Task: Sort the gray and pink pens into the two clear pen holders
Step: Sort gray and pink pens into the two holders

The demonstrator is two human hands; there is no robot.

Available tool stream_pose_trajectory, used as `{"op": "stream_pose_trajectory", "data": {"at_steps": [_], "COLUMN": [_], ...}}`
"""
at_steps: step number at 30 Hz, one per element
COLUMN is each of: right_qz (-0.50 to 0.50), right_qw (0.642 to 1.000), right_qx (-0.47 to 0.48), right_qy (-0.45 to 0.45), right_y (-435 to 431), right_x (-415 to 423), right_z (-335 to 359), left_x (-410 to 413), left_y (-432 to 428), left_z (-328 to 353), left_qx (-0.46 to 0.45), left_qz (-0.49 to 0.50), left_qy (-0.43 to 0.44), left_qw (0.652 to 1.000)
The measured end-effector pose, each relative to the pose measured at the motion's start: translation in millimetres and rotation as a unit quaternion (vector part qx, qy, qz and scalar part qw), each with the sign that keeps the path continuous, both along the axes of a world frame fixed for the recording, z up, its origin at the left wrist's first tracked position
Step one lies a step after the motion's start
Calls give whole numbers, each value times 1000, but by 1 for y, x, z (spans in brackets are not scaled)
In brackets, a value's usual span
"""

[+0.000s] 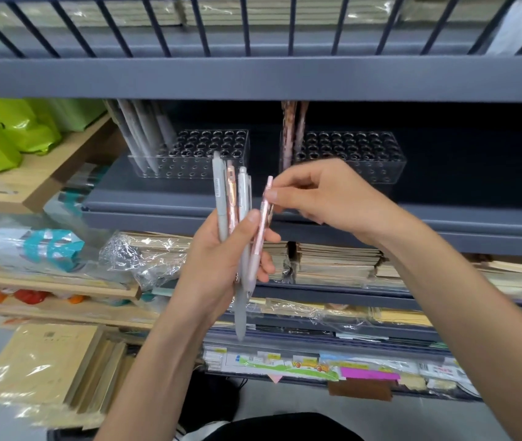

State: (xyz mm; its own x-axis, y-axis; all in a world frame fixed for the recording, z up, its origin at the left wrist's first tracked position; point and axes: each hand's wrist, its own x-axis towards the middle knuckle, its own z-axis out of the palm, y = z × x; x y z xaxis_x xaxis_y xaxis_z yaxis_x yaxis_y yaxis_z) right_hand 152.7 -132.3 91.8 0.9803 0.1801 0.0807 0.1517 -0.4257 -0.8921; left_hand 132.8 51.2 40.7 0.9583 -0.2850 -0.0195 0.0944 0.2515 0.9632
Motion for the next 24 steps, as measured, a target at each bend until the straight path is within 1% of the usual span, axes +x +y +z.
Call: {"op": "stream_pose_trajectory", "data": {"at_steps": [2,4,6,7,9,12,15,18,22,24], "right_qz": [-19,-63,-120,-148,-203,-259,-263,-271,-306,-309], "right_qw": [998,984,951,933,900,873,872,886,911,921], "right_qx": [63,166,281,322,368,361,334,299,182,129], "right_qy": [6,-6,-39,-61,-115,-202,-243,-228,-209,-198], "right_y": [-4,-7,-14,-19,-30,-45,-51,-50,-45,-44], "right_x": [-3,-4,-2,-1,3,11,20,31,48,55], "right_z": [-1,1,3,5,7,11,15,15,10,6], "left_x": [1,3,3,3,2,2,3,3,3,4], "left_y": [-1,0,0,0,0,-2,-3,-1,5,9], "left_z": [-1,-3,-4,-5,-7,-7,-3,0,1,-1], "left_qx": [-4,-5,-6,-8,-11,-14,-24,-27,-24,-20], "left_qz": [17,34,45,51,61,78,89,87,72,65], "left_qy": [19,34,46,50,54,57,69,73,57,42], "left_qw": [1000,999,998,997,997,995,993,993,996,997]}}
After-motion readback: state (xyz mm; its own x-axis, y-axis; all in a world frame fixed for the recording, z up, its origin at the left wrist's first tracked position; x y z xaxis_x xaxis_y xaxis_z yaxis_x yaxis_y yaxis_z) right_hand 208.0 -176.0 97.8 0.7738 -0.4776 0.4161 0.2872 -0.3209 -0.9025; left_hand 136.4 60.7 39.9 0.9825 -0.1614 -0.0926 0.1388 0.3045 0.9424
